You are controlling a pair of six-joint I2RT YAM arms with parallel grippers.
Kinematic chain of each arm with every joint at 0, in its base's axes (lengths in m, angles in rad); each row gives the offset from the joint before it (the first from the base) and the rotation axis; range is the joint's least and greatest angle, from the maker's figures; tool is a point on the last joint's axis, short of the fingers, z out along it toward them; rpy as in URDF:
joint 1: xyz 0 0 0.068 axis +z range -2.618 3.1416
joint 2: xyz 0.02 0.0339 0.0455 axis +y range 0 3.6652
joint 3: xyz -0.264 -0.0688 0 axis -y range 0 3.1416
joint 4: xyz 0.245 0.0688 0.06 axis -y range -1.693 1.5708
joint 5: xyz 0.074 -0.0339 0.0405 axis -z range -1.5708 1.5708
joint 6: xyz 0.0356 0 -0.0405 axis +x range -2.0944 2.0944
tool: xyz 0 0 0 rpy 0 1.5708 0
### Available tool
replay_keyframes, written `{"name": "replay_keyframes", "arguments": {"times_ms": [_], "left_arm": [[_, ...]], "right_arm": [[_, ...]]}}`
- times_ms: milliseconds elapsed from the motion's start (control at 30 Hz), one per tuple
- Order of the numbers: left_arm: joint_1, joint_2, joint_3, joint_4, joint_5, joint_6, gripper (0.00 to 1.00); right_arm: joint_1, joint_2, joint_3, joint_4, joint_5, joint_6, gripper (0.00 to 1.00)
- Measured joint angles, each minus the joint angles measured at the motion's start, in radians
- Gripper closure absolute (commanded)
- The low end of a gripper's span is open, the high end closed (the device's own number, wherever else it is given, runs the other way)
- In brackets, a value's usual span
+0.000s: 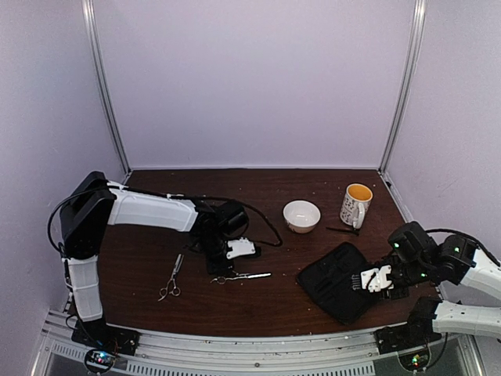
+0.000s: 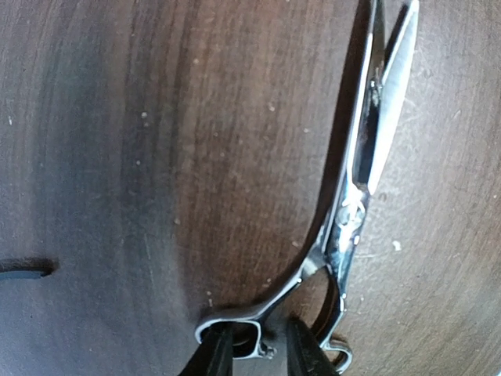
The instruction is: Sort the hair-cutting tools
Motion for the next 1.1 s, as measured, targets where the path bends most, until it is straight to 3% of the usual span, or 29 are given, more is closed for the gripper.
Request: {"name": "replay_keyframes", "arguments": {"times_ms": [267,467,767,867,1033,1100], "left_arm": [[-0.006,0.0,0.0,0.003,-0.024,-0.009,0.93],[-0.008,-0.035,-0.026,0.001,-0.037,-0.018,0.98],[-0.008,-0.221,-0.067,-0.009,-0.052,-0.069,1.0],[-0.006,-0.237,-0.071,-0.008,-0.055,-0.088,1.0],[-0.004,-0.237,-0.095,-0.012,-0.051,-0.12,1.0],[-0.004,-0.238,-0.099,-0.019,-0.051,-0.127,1.0]], "right_arm": [[0.0,-0.008,-0.002,-0.002,0.013,-0.004,0.55],[0.0,0.005,0.003,-0.071,0.029,-0.053,0.51],[-0.009,0.097,0.003,-0.172,0.032,-0.275,0.51],[0.0,0.137,-0.027,-0.128,0.053,-0.314,0.63],[0.021,0.18,-0.061,-0.07,0.054,-0.357,0.95],[0.036,0.191,-0.057,-0.05,0.04,-0.355,1.0]]}}
